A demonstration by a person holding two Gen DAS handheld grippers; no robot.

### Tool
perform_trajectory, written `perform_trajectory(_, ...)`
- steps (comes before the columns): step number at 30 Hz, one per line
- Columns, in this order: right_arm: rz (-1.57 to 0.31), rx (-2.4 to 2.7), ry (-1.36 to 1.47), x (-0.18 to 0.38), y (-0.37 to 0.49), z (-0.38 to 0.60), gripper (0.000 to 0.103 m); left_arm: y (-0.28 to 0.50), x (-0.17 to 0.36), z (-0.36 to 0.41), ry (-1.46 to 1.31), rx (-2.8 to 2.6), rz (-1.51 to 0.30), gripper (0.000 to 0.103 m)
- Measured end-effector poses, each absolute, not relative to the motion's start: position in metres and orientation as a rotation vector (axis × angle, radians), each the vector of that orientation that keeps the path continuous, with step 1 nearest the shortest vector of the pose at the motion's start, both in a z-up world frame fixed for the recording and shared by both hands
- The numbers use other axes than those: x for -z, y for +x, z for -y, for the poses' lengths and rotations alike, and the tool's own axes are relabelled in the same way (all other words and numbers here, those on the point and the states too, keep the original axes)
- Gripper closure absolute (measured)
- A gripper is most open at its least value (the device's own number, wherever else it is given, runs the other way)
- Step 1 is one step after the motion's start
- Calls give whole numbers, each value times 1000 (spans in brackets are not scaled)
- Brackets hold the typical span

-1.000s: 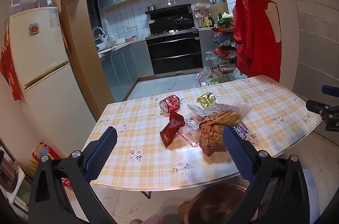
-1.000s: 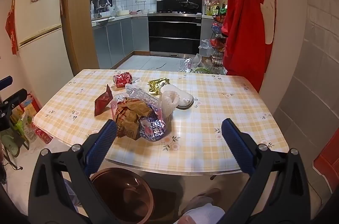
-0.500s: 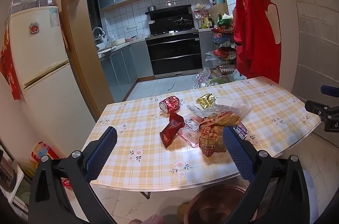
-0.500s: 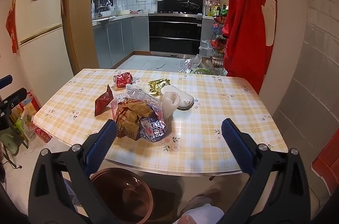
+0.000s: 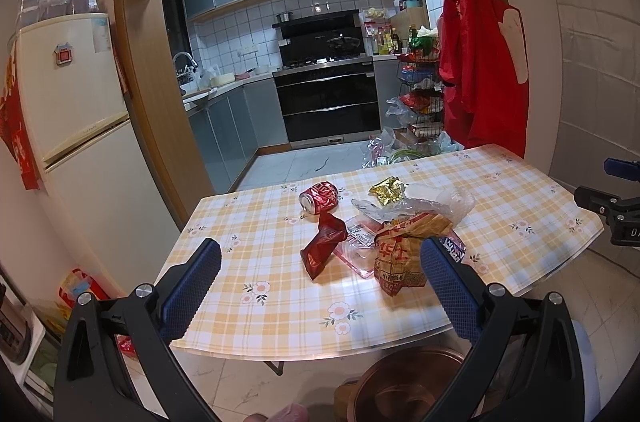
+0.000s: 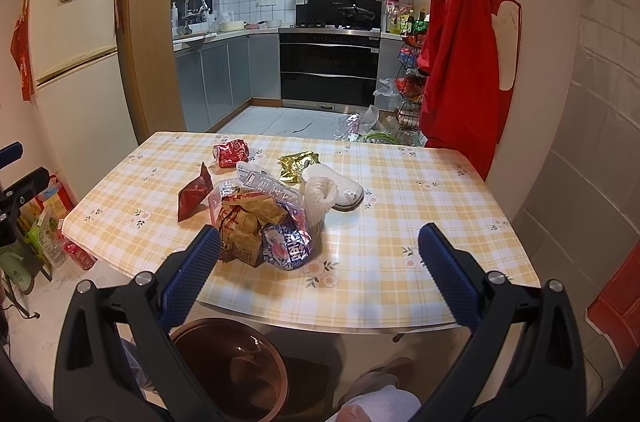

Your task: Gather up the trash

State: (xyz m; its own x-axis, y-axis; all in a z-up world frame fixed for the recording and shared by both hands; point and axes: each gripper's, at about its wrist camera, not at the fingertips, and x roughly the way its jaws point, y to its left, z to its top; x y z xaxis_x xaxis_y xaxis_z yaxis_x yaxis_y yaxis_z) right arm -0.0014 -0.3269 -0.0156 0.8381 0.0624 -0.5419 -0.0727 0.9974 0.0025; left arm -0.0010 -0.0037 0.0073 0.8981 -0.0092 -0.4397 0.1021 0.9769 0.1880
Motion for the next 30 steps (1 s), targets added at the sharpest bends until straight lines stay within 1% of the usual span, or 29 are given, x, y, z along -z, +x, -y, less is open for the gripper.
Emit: perform_trajectory(30,-585,-62,-24,23,-5,327,6,-7,-8,4,209,57,-449,5)
